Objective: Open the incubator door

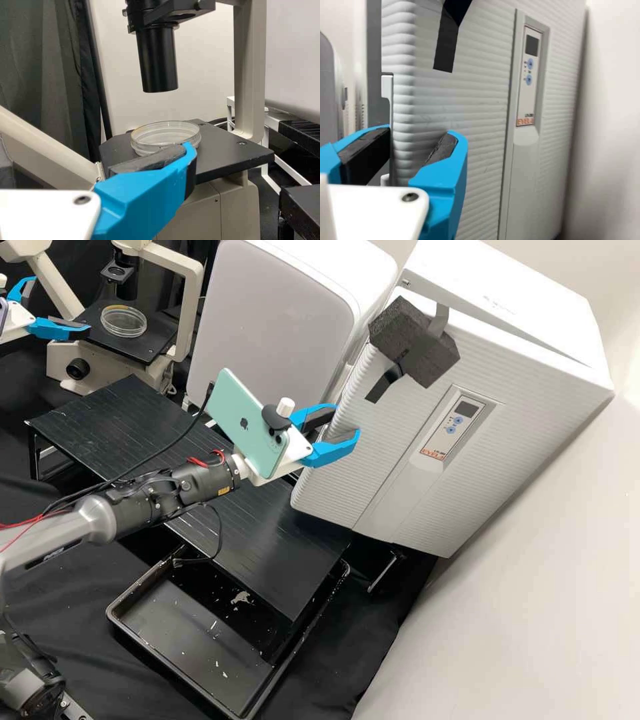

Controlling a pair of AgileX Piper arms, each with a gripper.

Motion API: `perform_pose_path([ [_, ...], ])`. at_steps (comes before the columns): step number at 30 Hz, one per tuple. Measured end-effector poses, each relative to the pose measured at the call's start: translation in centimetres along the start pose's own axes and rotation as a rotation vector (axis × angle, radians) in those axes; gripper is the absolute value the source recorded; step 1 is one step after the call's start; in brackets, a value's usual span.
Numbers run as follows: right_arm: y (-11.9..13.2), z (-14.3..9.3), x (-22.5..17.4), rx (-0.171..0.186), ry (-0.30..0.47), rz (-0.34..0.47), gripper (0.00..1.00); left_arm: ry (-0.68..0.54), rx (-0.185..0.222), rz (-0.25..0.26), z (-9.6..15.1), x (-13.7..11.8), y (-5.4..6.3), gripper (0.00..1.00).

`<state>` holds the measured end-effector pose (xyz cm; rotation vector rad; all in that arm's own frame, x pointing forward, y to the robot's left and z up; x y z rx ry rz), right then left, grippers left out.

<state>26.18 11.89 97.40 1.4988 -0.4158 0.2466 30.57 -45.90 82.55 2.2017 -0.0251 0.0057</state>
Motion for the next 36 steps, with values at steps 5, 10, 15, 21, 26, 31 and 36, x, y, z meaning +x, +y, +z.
perform_pose_path([
  [5, 0.8, 0.5, -1.0, -0.002, -0.009, 0.025, 1.0, 0.0, 0.0, 0.0, 0.0, 0.0, 0.0, 1.0],
  [10, 1.3, 1.0, -1.5, -0.013, -0.022, 0.042, 1.0, 0.0, 0.0, 0.0, 0.0, 0.0, 0.0, 1.0],
  [15, 2.0, 1.5, -2.3, -0.037, -0.039, 0.076, 1.0, 0.0, 0.0, 0.0, 0.0, 0.0, 0.0, 1.0],
  [21, 2.6, 2.0, -2.6, -0.078, -0.059, 0.096, 1.0, 0.0, 0.0, 0.0, 0.0, 0.0, 0.0, 1.0],
  [26, 2.9, 2.4, -2.7, -0.125, -0.075, 0.109, 1.0, 0.0, 0.0, 0.0, 0.0, 0.0, 0.0, 1.0],
  [31, 3.6, 2.7, -3.1, -0.175, -0.091, 0.134, 1.0, 0.0, 0.0, 0.0, 0.0, 0.0, 0.0, 1.0],
  [36, 4.6, 2.7, -3.8, -0.231, -0.1, 0.169, 1.0, 0.0, 0.0, 0.0, 0.0, 0.0, 0.0, 1.0],
])
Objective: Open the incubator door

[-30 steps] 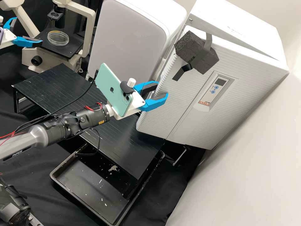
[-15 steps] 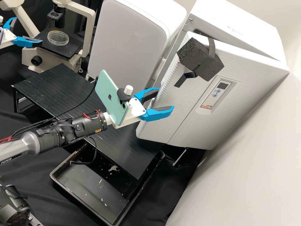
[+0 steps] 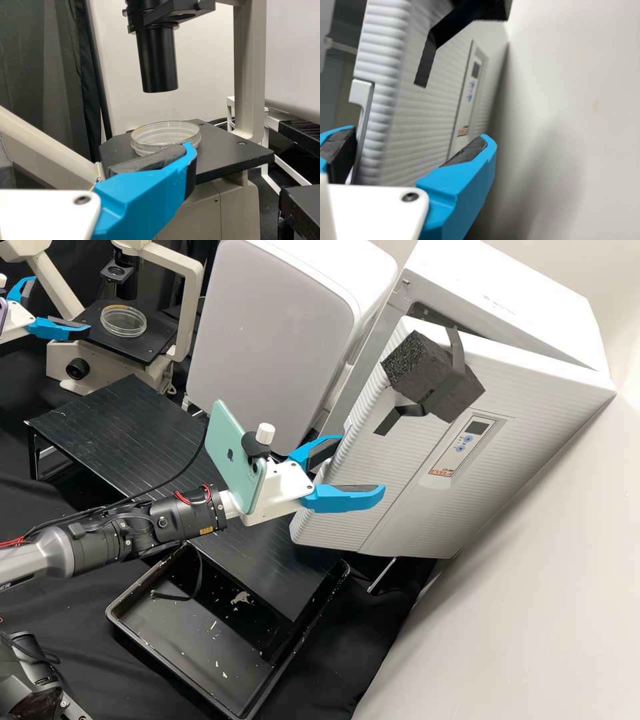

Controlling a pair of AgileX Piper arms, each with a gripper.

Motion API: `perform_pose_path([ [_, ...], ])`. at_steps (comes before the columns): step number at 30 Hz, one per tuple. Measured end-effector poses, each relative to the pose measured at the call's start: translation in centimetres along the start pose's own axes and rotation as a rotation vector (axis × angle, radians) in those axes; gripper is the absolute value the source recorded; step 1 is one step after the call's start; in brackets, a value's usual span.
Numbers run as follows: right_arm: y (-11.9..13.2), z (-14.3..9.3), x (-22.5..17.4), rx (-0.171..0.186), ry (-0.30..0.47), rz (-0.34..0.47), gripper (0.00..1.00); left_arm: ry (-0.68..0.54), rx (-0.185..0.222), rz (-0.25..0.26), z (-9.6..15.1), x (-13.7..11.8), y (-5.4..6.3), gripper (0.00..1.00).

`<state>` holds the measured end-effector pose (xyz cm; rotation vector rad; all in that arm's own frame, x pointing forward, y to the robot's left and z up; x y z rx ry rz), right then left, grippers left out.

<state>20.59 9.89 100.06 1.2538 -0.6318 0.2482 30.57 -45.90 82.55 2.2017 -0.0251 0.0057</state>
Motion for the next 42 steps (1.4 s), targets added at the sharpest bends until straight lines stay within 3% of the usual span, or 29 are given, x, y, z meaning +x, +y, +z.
perform_pose_path([
  [3, 0.8, -0.2, -0.6, -0.027, -0.004, 0.051, 1.0, 0.0, 0.0, 0.0, 0.0, 0.0, 0.0, 1.0],
  [6, 0.2, -2.0, -2.7, -0.021, -0.043, 0.192, 1.0, 0.0, 0.0, 0.0, 0.0, 0.0, 0.0, 1.0],
  [12, 1.0, -5.4, -6.0, -0.115, 0.117, 0.273, 1.0, 0.0, 0.0, 0.0, 0.0, 0.0, 0.0, 1.0],
  [16, 1.5, -6.2, -6.9, -0.101, 0.158, 0.308, 1.0, 0.0, 0.0, 0.0, 0.0, 0.0, 0.0, 1.0],
  [21, 0.6, -6.3, -7.2, -0.105, 0.186, 0.279, 1.0, 0.0, 0.0, 0.0, 0.0, 0.0, 0.0, 1.0],
  [25, -1.1, -6.5, -6.5, -0.062, 0.189, 0.239, 1.0, 0.0, 0.0, 0.0, 0.0, 0.0, 0.0, 1.0],
  [29, -3.8, -6.3, -5.0, -0.046, 0.178, 0.194, 1.0, 0.0, 0.0, 0.0, 0.0, 0.0, 0.0, 1.0],
  [32, -6.0, -5.5, -4.0, -0.034, 0.212, 0.125, 1.0, 0.0, 0.0, 0.0, 0.0, 0.0, 0.0, 1.0],
  [38, -8.8, -4.4, -3.0, 0.121, 0.339, -0.058, 1.0, 0.0, 0.0, 0.0, 0.0, 0.0, 0.0, 1.0],
  [42, -10.2, -4.3, -2.5, 0.192, 0.403, -0.131, 1.0, 0.0, 0.0, 0.0, 0.0, 0.0, 0.0, 1.0],
])
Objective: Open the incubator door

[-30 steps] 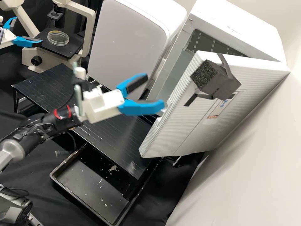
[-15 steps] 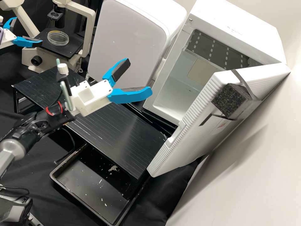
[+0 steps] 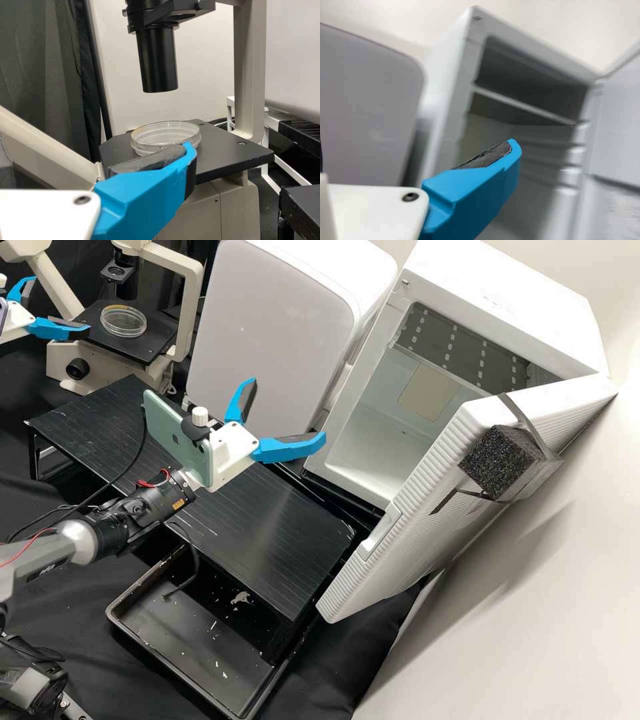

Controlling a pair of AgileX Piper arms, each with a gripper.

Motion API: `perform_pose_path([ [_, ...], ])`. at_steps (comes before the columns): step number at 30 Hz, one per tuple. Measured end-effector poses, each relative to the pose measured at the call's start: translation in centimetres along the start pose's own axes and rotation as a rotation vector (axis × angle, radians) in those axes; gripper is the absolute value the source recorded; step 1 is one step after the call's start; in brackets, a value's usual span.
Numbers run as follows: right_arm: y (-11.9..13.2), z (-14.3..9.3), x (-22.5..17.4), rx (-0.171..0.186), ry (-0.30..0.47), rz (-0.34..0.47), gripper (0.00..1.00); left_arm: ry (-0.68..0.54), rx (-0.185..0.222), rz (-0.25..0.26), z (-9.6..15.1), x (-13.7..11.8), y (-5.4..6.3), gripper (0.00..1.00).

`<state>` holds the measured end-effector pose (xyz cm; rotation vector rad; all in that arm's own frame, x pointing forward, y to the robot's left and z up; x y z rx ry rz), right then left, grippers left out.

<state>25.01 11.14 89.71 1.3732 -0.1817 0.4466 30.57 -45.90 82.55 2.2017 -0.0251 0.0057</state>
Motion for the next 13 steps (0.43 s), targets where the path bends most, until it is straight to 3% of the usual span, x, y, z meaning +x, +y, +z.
perform_pose_path([
  [3, -1.2, 0.7, 0.4, 0.035, 0.005, -0.049, 1.0, 0.0, 0.0, 0.0, 0.0, 0.0, 0.0, 1.0],
  [8, -2.7, 2.8, 1.0, 0.075, -0.059, -0.096, 1.0, 0.0, 0.0, 0.0, 0.0, 0.0, 0.0, 1.0],
  [11, -3.1, 3.7, 1.2, 0.133, -0.054, -0.112, 1.0, 0.0, 0.0, 0.0, 0.0, 0.0, 0.0, 1.0],
  [13, -3.0, 3.8, 1.3, 0.2, 0.0, -0.104, 1.0, 0.0, 0.0, 0.0, 0.0, 0.0, 0.0, 1.0],
])
